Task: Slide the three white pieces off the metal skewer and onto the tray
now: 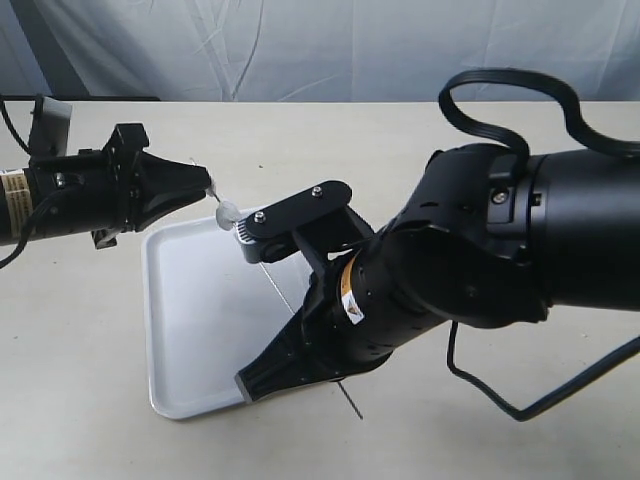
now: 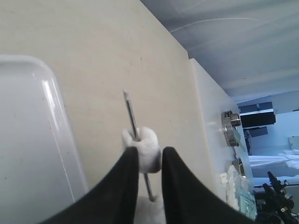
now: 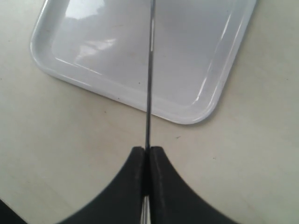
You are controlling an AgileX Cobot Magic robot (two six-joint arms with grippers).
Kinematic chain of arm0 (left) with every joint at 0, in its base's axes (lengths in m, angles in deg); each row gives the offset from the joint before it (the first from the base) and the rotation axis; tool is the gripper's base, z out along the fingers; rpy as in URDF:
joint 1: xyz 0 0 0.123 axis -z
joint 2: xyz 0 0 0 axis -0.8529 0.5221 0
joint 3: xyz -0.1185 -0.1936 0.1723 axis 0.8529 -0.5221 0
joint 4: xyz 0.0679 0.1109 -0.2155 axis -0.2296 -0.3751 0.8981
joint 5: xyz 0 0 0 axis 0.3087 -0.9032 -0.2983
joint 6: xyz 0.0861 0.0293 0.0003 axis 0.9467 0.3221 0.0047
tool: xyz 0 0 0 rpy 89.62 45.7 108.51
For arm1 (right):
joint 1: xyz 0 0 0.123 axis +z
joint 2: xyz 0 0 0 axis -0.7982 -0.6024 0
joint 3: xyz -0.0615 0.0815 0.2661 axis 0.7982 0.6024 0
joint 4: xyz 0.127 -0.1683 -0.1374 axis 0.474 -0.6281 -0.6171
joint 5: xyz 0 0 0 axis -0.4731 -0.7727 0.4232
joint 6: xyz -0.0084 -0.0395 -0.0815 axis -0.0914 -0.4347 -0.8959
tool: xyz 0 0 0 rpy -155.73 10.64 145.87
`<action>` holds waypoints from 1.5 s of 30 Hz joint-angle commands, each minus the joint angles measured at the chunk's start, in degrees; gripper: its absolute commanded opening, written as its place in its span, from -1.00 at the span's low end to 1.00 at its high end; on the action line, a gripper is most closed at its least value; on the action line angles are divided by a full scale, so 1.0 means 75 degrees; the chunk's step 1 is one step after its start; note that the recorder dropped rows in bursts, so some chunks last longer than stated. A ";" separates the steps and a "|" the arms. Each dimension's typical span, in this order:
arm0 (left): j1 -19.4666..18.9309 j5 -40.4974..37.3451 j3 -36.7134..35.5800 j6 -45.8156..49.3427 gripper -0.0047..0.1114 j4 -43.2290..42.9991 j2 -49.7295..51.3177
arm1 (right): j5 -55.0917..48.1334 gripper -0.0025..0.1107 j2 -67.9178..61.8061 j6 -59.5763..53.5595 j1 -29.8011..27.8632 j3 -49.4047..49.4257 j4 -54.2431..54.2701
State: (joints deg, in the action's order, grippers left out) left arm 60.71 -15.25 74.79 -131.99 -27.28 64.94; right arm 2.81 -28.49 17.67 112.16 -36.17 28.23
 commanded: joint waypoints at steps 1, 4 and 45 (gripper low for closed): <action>0.0024 -0.0045 0.0028 0.0064 -0.63 0.0077 0.0043 | 0.0050 -0.97 0.0001 -0.0018 0.0032 0.0039 -0.0083; 0.0024 -0.0221 0.0028 0.0064 -0.63 -0.0055 0.0043 | 0.0050 -0.97 0.0001 -0.0018 0.0032 0.0039 -0.0083; 0.0024 -0.0076 0.0028 0.0489 -0.12 0.0025 0.0043 | 0.0312 -0.97 0.0287 -0.0323 0.0032 0.0039 0.0517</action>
State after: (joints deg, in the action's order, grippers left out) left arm 60.71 -18.19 74.79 -129.51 -28.89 64.94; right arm 4.12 -27.16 16.48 112.16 -36.17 30.67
